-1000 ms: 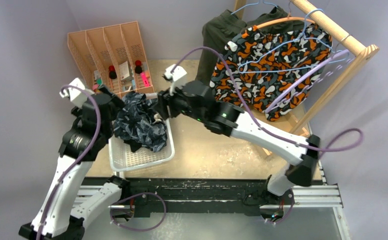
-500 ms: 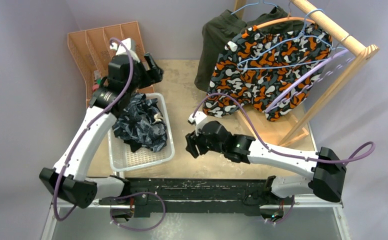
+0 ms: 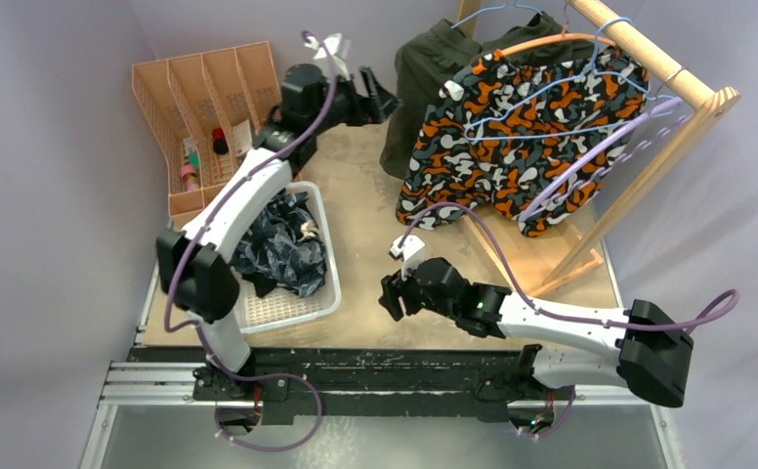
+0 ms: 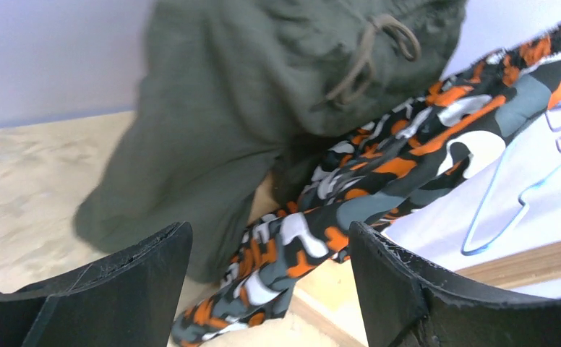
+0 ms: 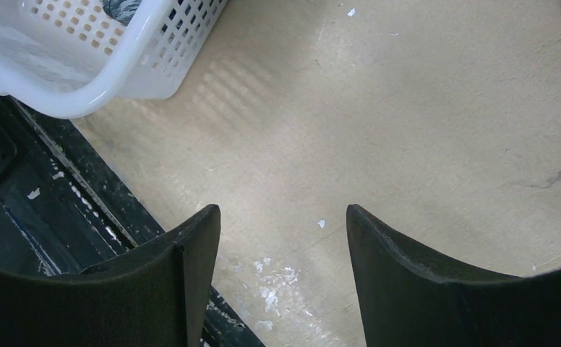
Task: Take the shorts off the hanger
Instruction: Pick up the hanger from the clothes rod.
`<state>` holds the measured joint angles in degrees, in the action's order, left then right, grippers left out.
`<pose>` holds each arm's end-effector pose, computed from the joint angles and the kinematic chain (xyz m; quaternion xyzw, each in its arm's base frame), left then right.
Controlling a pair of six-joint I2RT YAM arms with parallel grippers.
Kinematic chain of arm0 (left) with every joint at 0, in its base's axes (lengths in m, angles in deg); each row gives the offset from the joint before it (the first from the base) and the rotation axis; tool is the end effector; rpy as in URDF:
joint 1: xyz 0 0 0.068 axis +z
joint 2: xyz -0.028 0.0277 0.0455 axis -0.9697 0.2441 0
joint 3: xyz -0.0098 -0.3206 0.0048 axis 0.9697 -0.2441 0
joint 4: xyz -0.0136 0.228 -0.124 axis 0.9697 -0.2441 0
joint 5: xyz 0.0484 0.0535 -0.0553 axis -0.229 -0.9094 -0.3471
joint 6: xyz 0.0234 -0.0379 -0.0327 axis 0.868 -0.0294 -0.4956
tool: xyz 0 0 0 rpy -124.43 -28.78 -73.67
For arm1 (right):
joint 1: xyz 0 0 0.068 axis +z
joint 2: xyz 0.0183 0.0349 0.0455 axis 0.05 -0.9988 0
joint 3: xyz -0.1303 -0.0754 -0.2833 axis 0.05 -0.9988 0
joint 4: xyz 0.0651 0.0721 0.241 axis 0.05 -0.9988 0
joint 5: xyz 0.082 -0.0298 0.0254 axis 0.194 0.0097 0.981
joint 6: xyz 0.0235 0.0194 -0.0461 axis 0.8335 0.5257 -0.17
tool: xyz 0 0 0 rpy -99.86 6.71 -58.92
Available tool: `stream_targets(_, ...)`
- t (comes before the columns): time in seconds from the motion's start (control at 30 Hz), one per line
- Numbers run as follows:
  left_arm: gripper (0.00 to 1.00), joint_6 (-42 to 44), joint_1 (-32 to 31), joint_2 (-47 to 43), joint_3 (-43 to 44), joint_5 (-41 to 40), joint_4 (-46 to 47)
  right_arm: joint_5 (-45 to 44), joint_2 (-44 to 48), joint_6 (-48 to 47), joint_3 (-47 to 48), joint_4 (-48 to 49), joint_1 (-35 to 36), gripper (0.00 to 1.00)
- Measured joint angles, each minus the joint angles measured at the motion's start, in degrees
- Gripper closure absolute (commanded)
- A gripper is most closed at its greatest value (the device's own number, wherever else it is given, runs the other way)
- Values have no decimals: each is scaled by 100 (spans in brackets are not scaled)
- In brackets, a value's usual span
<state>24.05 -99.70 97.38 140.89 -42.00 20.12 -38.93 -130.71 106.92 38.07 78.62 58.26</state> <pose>0.3781 -0.1782 0.4720 0.0334 0.7413 -0.4075 0.5323 0.1171 0.1988 0.2729 -0.2638 0.8001 0.2841 0.4577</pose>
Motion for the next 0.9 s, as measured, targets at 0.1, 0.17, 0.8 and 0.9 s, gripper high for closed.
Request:
stream_targets(0.1,22,33,-339,605,505,164,227,-55,-72,114,0,-7,0,33)
stream_targets(0.17,22,28,-494,824,658,254,356,-85,-146,181,0,-9,0,33)
stream_targets(0.8,27,-205,-927,1821,1902,800,2479,-81,-527,468,-94,-46,0,33)
stream_targets(0.9,27,-264,-994,2168,2229,839,2461,-87,-562,472,-94,-90,0,33)
